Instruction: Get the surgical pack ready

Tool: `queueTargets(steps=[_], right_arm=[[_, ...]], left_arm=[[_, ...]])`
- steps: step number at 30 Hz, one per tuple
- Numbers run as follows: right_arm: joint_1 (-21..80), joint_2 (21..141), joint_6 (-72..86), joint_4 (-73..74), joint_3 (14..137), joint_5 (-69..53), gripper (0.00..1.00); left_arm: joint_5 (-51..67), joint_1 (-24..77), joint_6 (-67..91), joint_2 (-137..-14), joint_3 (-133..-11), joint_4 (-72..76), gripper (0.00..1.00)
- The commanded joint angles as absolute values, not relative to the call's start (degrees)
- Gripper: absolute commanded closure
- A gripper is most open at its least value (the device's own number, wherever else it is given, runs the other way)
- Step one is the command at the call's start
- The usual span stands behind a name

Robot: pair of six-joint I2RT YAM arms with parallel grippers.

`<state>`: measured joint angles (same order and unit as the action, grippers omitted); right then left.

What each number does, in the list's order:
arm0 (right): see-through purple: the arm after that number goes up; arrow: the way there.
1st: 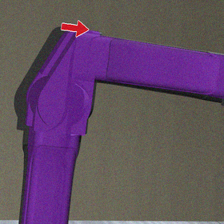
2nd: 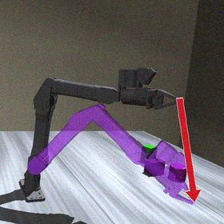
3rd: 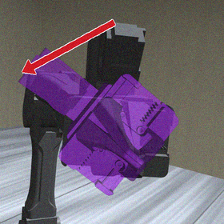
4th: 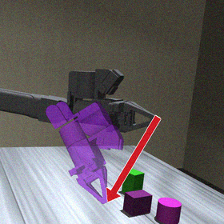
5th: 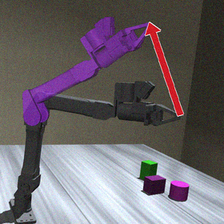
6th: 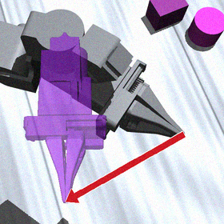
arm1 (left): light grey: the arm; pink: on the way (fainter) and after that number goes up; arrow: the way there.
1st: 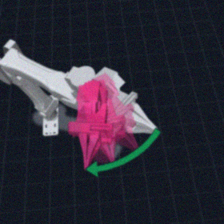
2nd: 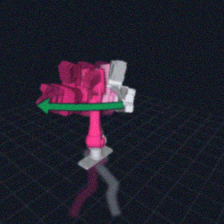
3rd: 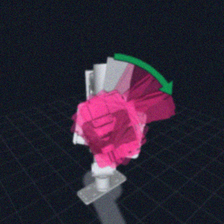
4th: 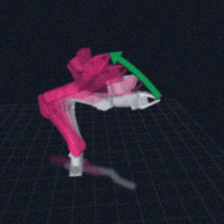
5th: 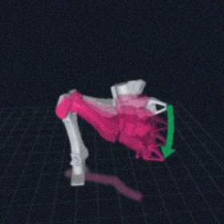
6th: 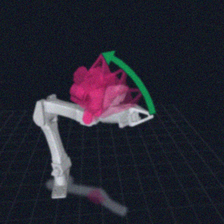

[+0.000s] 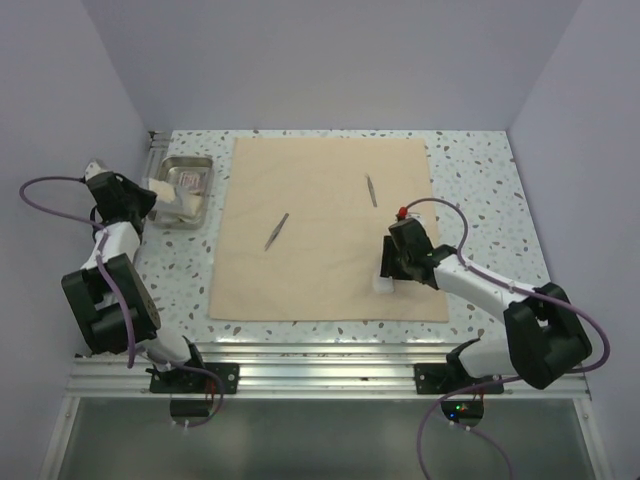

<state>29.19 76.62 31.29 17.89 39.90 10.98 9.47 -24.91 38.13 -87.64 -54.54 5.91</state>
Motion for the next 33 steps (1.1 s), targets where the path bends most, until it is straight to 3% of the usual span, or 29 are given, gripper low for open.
queueTargets(steps=[1,10,13,17,21,23,27,30,33], right_arm=[[29.18,78.04,32.69,18.11,38.67,12.48,0.48],[29.18,80.07,33.75,16.18,36.91,10.29,0.6],[29.18,80.42,33.66,15.47,37.26,8.44,0.69],[29.18,78.23,33.66,15.38,37.62,7.47,0.97],[29.27,74.98,33.22,16.52,38.58,7.64,1.0],[29.18,73.22,32.79,16.96,39.11,8.08,1.0],[29.18,72.16,32.08,17.23,40.43,8.09,1.0],[29.18,72.6,31.73,16.61,41.83,6.95,1.0],[29.18,72.95,31.29,15.3,42.8,5.81,1.0]], left_arm=[[11.07,-26.54,38.67,-88.59,-54.5,9.49,1.0],[14.33,-26.54,38.67,-94.56,-54.32,12.48,1.0],[15.38,-26.54,38.5,-96.06,-54.58,12.83,1.0],[16.87,-26.54,38.15,-98.43,-55.55,12.31,1.0],[18.54,-26.11,36.92,-100.54,-57.3,10.65,1.0],[16.72,-25.32,35.25,-101.77,-59.93,6.71,0.92],[12.49,-24.87,33.4,-100.55,-61.0,3.08,0.6],[8.36,-24.26,32.35,-96.69,-60.82,1.32,0.46],[4.23,-23.38,31.12,-94.14,-61.78,-2.35,0.38]])
